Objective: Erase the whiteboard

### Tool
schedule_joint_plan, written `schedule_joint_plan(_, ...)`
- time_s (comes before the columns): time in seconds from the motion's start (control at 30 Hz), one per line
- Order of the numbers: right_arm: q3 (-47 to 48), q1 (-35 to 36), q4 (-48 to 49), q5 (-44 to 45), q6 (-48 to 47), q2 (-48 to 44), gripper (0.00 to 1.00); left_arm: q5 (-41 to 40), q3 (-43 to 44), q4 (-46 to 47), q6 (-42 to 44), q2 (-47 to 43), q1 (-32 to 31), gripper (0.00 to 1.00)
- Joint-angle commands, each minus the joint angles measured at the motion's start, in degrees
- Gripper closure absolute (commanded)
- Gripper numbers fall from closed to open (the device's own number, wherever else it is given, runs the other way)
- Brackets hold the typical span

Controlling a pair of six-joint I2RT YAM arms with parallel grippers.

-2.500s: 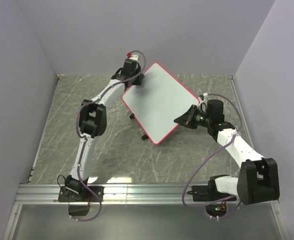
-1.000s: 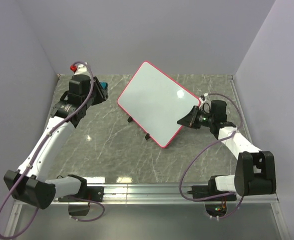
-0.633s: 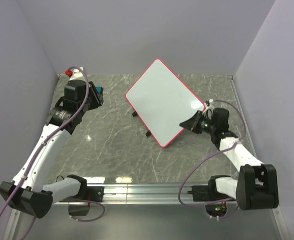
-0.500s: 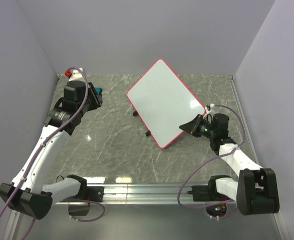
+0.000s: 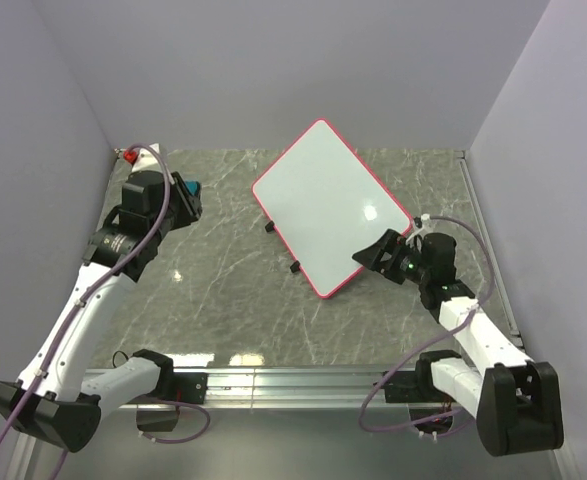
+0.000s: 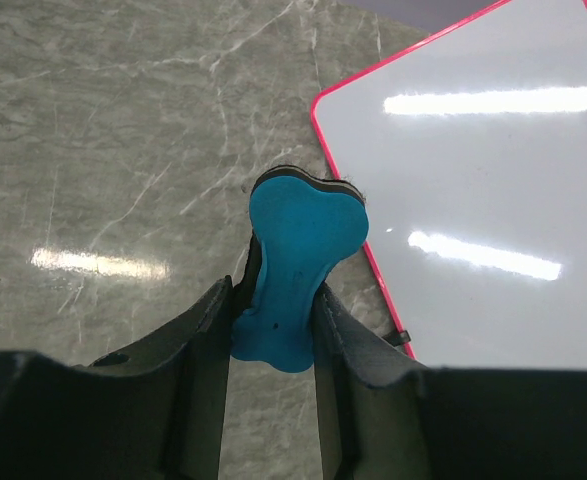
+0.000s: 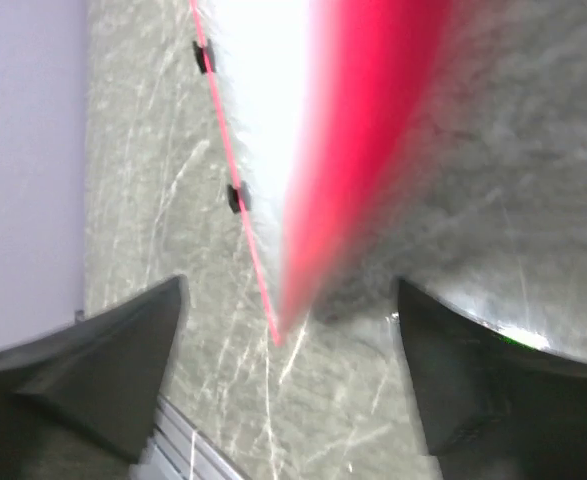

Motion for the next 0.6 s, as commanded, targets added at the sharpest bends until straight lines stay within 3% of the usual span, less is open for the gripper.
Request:
schedule_joint_plan(0.0,0.9,0.2,-5.6,3.4,-1.5,-4.0,0.01,-0.2,-2.1,-0.6,-1.2,-2.3,-0.2,1.00)
schedule_joint_plan(0.2,6.8,0.4,-19.7,8.4,-2.1,-12.3,0.00,1.0,-10.6,0.5,-3.6,-4.4,-0.2,1.00)
schedule_joint_plan(0.33,13.3,0.3,-30.3,14.5,-1.6,-19.8,0.00,1.4,-16.5,1.9,-4.1,-0.4,-0.2,0.99)
schedule_joint_plan(0.47,17.5,0.3,-38.5,15.5,0.0,-26.6,0.00,4.4,-19.6,5.5,-2.1,8.5,0.0,0.45)
schedule_joint_plan(0.53,19.1,0.4,-41.8,14.0,1.1,-30.1,0.00,5.1,-20.9,8.1,-1.7,13.8,0.1,0.37)
schedule_joint_plan(0.57,19.4,0.4,-42.4,13.1,1.6,-30.9,0.00,5.5,-21.0,9.0,-1.7,15.2,0.2,0.26)
